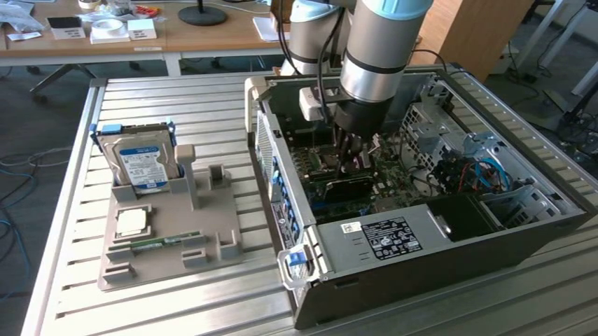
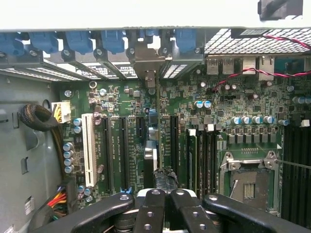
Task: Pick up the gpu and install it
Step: 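Press down on the gpu until it lock into place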
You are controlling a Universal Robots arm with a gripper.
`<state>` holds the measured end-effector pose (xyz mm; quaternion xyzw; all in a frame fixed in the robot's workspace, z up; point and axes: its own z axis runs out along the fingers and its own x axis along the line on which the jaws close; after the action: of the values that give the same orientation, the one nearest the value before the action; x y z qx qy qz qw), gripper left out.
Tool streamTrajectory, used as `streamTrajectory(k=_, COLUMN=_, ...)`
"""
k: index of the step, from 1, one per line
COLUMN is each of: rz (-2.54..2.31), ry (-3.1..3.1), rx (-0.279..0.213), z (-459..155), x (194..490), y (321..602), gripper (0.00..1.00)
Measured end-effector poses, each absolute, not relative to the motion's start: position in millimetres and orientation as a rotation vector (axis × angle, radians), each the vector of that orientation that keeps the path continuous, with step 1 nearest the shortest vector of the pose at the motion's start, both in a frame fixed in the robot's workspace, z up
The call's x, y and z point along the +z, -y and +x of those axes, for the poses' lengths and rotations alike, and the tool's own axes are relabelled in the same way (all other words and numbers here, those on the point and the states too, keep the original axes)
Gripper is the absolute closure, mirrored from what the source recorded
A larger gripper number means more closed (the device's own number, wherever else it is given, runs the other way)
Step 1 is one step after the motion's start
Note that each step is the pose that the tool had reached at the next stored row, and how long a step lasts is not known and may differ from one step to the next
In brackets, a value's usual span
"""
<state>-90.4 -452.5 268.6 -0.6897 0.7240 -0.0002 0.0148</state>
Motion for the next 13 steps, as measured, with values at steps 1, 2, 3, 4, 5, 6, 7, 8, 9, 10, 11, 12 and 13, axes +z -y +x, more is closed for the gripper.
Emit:
streamTrajectory(k=1, rz=-2.146, ry=-2.253, rx=-0.001, z=-90.4, x=268.7, y=452.6, gripper=0.89)
streamTrajectory(k=2, rz=-2.147, ry=-2.253, rx=-0.001, z=-90.4, x=268.7, y=452.5, gripper=0.89)
streamTrajectory(k=3, rz=-2.146, ry=-2.253, rx=-0.001, z=-90.4, x=268.7, y=452.5, gripper=0.89)
streamTrajectory(k=4, rz=-2.147, ry=-2.253, rx=-0.001, z=-90.4, x=268.6, y=452.5, gripper=0.89)
streamTrajectory(k=5, rz=-2.146, ry=-2.253, rx=-0.001, z=-90.4, x=268.6, y=452.5, gripper=0.89)
streamTrajectory(k=6, rz=-2.146, ry=-2.253, rx=-0.001, z=-90.4, x=268.5, y=452.5, gripper=0.89)
streamTrajectory(k=7, rz=-2.146, ry=-2.253, rx=-0.001, z=-90.4, x=268.2, y=452.5, gripper=0.89)
streamTrajectory(k=8, rz=-2.146, ry=-2.253, rx=-0.001, z=-90.4, x=267.9, y=452.5, gripper=0.89)
streamTrajectory(k=9, rz=-2.146, ry=-2.253, rx=-0.001, z=-90.4, x=267.8, y=452.5, gripper=0.89)
streamTrajectory(k=10, rz=-2.146, ry=-2.253, rx=-0.001, z=-90.4, x=267.9, y=452.5, gripper=0.89)
streamTrajectory(k=11, rz=-2.146, ry=-2.253, rx=-0.001, z=-90.4, x=267.9, y=452.5, gripper=0.89)
streamTrajectory(k=12, rz=-2.146, ry=-2.253, rx=-0.001, z=-90.4, x=267.8, y=452.5, gripper=0.89)
streamTrajectory(k=13, rz=-2.146, ry=-2.253, rx=-0.001, z=-90.4, x=267.5, y=452.5, gripper=0.89)
